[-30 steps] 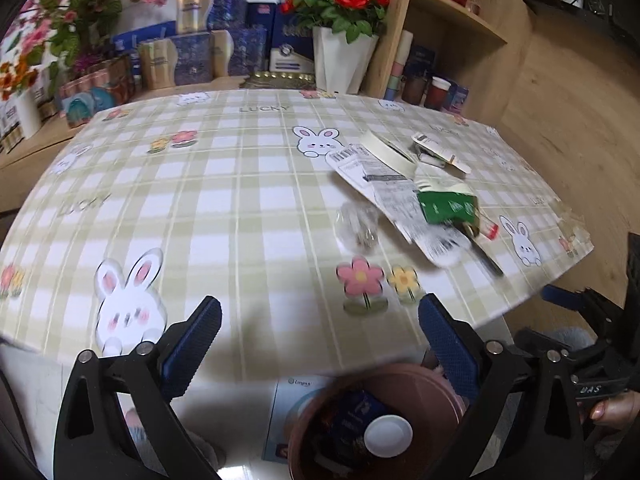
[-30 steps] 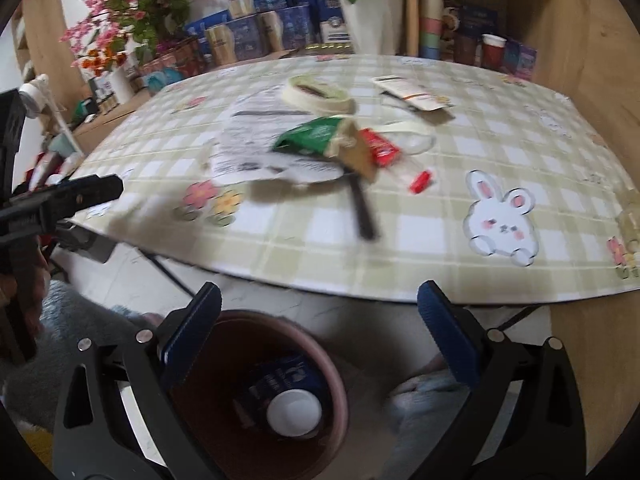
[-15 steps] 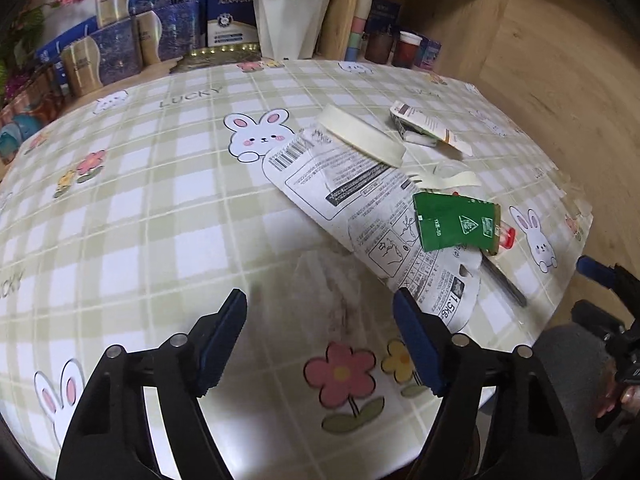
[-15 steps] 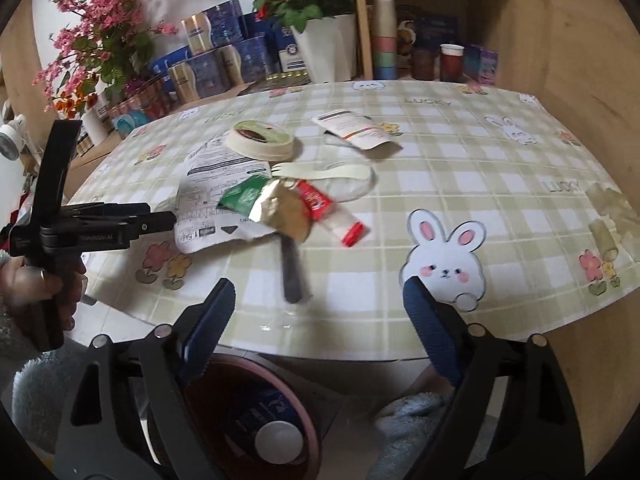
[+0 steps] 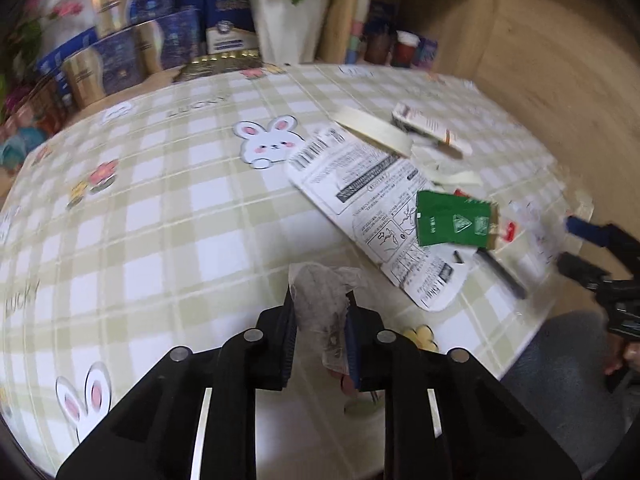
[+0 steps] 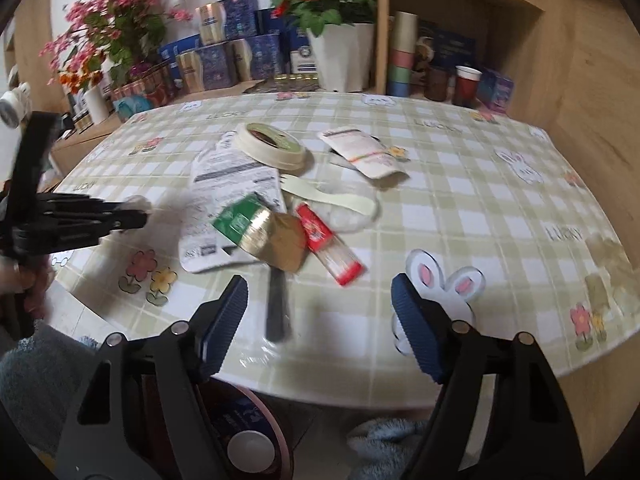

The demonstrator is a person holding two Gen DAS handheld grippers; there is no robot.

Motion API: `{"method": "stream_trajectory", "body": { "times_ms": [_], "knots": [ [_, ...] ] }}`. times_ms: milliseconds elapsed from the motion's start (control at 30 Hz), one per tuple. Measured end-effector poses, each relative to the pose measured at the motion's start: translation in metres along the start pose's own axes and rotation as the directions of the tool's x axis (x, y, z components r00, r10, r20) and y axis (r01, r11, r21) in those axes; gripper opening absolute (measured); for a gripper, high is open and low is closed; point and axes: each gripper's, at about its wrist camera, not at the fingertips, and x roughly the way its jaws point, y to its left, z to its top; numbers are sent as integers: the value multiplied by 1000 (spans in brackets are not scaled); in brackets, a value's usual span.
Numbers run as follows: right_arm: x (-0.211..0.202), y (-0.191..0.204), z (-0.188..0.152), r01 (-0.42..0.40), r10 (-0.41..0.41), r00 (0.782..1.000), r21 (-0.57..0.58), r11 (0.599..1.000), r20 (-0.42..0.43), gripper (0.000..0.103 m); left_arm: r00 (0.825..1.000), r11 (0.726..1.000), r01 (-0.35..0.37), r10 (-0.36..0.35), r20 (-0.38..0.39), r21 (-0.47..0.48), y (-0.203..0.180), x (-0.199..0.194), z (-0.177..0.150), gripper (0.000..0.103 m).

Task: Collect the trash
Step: 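Grasp the clear plastic wrapper with the left tool while the right tool grasps the green-gold wrapper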

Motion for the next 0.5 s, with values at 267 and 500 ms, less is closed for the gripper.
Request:
{"method": "stream_trajectory", "body": {
  "times_ms": [267, 500],
  "knots": [
    [40, 24, 31, -72, 67, 997, -137, 988, -40, 73, 998, 996, -38, 41, 48, -76, 20, -54, -39, 20],
    [64, 50, 46, -101, 79, 994, -334, 937, -78, 73, 997, 986, -43, 52, 49, -164, 45, -84, -64, 20]
  ]
}}
